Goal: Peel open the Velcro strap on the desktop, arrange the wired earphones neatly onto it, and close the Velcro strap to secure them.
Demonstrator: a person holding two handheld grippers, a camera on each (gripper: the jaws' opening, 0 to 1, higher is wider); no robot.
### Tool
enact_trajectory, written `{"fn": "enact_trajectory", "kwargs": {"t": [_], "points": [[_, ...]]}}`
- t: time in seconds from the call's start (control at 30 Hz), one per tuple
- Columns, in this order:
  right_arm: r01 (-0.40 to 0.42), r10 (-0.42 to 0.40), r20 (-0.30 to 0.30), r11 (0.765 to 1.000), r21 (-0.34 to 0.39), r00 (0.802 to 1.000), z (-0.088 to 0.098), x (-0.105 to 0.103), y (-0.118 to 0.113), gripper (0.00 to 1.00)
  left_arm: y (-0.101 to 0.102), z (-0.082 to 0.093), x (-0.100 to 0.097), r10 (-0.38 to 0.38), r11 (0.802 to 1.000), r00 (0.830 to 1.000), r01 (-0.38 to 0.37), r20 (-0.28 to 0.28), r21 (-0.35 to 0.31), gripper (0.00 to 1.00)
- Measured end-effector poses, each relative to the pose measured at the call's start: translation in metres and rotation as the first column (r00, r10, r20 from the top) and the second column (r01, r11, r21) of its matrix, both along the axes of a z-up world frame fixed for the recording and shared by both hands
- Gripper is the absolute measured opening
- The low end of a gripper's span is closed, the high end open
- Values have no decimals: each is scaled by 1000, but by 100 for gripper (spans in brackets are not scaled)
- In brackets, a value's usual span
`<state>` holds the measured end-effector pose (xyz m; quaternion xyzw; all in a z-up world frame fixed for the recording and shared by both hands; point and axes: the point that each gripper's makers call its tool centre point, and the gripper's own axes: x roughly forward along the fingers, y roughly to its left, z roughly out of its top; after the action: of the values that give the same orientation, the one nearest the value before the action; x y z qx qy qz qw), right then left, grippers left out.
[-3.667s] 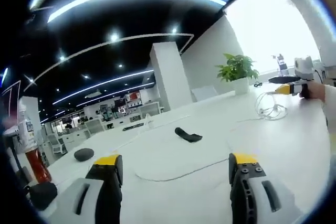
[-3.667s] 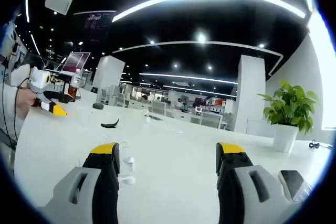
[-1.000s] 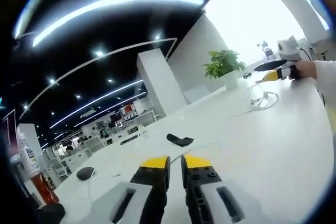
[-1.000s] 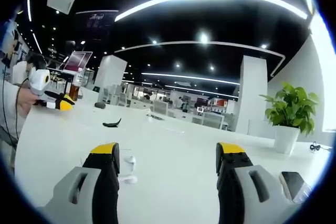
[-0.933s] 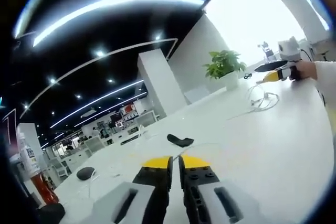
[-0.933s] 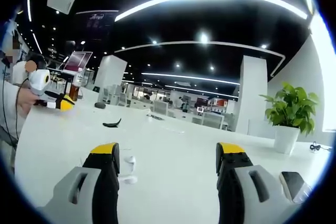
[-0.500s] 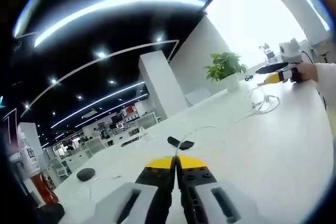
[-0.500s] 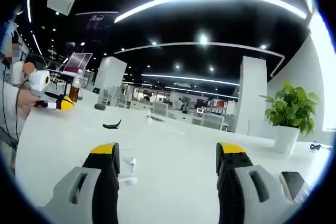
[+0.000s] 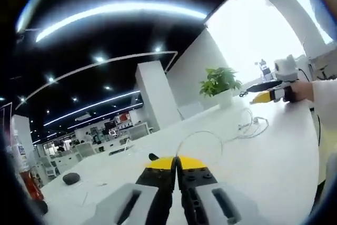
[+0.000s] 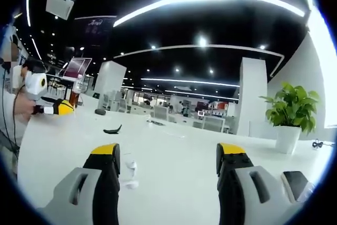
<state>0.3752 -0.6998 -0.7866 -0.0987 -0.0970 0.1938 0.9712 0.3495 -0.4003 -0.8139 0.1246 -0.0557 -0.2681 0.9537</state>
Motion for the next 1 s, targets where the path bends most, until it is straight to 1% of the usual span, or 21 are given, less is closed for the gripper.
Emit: {"fn": "enact_trajectory", "kwargs": {"t": [0.07,0.13,0.2,0.23,0.33,0.4,0.43,0.5,0.57,0.63,0.7,0.73,0.8,0.83,0.9,0.97,1.0], "points": [[5,-5,3,1000,5,1000,1,0,0,75,-15,2,-4,-36,999,999,36,-5,-31,5],[6,-6,3,1000,6,1000,1,0,-1,75,-29,4,-9,-72,996,997,72,-9,-48,5],[5,-5,4,1000,5,1000,1,0,-1,75,-55,7,-16,-136,988,991,134,-16,-78,5],[6,-6,4,1000,6,1000,1,0,-1,75,-58,8,-17,-146,986,989,144,-17,-84,5],[10,-10,11,1000,16,1000,3,-1,-3,75,-94,15,-27,-241,962,970,236,-24,-139,5],[11,-11,13,1000,21,1000,4,-1,-3,75,-115,20,-35,-302,940,953,294,-22,-171,5],[12,-12,14,1000,24,1000,4,-1,-3,75,-124,21,-39,-328,931,944,319,-23,-178,5],[13,-14,16,1000,26,1000,5,-1,-4,75,-140,23,-45,-358,920,933,350,-19,-175,5],[15,-15,17,999,29,1000,5,0,-6,75,-151,22,-50,-385,911,923,376,-20,-170,5],[16,-16,19,999,31,1000,5,0,-6,75,-156,20,-51,-396,907,918,387,-23,-165,5],[16,-17,20,999,34,1000,6,0,-6,75,-158,19,-52,-403,904,915,393,-28,-169,5],[17,-18,21,999,35,1000,6,0,-6,75,-158,17,-52,-404,905,914,394,-35,-160,6],[18,-18,20,999,35,1000,6,0,-6,75,-153,8,-48,-374,926,927,370,-38,-82,11],[17,-18,19,999,34,1000,6,1,-6,75,-150,4,-47,-365,930,930,362,-45,-60,15],[17,-18,19,999,32,1000,6,0,-6,75,-135,-1,-43,-335,942,941,332,-56,-47,18],[17,-18,18,999,31,1000,5,1,-6,75,-113,1,-35,-271,962,962,269,-41,-46,21],[17,-18,18,999,31,1000,5,0,-6,75,-106,2,-33,-251,967,967,249,-35,-51,22]]}}
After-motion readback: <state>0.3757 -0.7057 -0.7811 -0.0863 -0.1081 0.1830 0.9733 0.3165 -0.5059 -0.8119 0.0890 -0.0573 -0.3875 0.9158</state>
